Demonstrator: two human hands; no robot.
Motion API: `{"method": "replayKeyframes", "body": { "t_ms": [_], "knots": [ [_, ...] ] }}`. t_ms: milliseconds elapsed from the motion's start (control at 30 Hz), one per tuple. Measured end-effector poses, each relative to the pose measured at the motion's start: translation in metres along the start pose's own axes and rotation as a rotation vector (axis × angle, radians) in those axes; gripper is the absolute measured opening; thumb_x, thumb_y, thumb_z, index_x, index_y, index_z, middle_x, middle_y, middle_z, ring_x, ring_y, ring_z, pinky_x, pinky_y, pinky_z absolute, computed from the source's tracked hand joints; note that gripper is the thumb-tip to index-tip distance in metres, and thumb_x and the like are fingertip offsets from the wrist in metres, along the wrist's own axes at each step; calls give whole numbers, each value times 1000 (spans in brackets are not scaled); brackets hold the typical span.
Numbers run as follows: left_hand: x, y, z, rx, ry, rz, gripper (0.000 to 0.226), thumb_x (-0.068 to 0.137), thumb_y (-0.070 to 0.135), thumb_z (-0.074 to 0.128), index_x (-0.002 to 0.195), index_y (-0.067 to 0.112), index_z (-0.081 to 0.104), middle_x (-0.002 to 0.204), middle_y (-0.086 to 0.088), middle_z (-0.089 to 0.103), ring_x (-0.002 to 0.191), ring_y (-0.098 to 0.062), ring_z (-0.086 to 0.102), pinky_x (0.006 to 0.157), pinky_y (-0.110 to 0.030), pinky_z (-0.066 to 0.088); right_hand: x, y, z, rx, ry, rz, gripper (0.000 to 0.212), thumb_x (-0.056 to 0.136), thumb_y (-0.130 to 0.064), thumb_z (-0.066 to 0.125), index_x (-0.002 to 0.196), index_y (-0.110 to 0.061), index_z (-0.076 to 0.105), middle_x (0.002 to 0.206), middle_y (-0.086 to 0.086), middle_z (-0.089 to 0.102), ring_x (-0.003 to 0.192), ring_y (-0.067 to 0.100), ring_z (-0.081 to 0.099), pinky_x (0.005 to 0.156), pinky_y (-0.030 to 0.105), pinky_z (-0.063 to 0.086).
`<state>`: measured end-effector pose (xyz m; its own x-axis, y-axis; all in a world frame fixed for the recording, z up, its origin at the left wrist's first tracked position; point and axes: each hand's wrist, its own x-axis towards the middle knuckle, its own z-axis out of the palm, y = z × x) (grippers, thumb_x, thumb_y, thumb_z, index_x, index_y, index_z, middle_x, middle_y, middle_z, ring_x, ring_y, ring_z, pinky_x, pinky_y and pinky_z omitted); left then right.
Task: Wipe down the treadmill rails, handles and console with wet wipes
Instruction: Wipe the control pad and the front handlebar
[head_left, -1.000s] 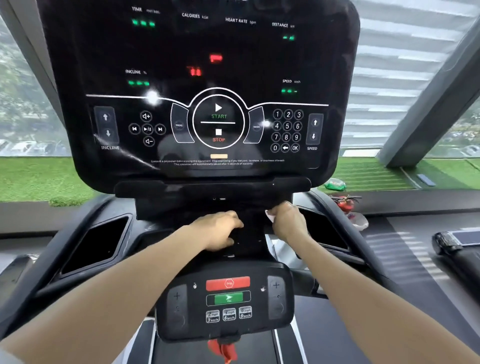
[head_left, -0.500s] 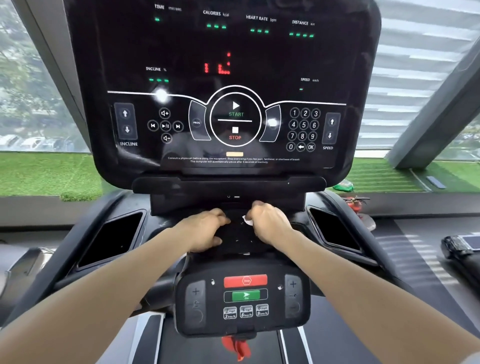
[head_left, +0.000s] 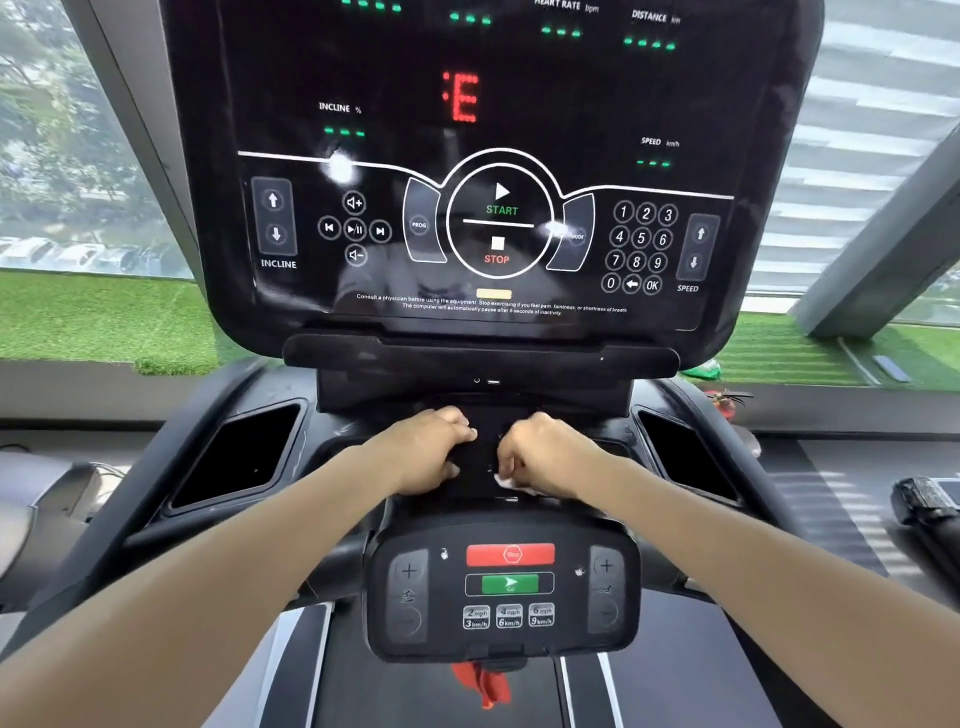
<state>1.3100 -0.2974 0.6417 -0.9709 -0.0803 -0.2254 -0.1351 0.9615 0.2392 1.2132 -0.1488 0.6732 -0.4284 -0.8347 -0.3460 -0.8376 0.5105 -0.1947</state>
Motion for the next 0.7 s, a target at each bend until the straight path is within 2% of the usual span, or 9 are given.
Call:
{"method": "replayKeyframes", "body": {
  "t_ms": [67,233,433,600,700],
  "knots": [
    [0,1,-1,0,0,-1,58,91,23,60,144,19,38,147,1,33,133,-19,36,111,-32,28,1,1,1,23,7,1,17,79,-10,64,88,-20,74,94,9,69,85,29,67,76,30,54],
    [-1,2,-1,13,-7,-6,58,92,21,57,146,18,34,150,-1,29,135,-21,34,112,-29,24,23,7,-2,-50,210,76,13,85,-12,60,91,-18,71,98,10,65,90,34,64,71,27,44],
    [0,-1,2,-21,2,0,58,90,21,60,144,17,39,149,-1,31,135,-20,34,112,-31,27,2,13,3,-40,-23,-75,14,82,-14,66,91,-16,76,92,8,70,85,24,66,73,27,50],
    [0,1,1,-12,-10,-9,58,92,21,57,146,18,35,151,0,27,136,-20,33,112,-29,26,24,15,1,-67,214,4,18,91,-25,57,97,-15,71,103,8,63,94,30,62,73,28,43],
    [0,1,0,-19,-17,-14,58,92,21,57,146,18,35,152,1,27,136,-19,33,112,-31,26,19,17,2,-63,156,-24,15,87,-19,59,92,-15,73,97,9,65,88,31,64,73,28,47]
  ]
}}
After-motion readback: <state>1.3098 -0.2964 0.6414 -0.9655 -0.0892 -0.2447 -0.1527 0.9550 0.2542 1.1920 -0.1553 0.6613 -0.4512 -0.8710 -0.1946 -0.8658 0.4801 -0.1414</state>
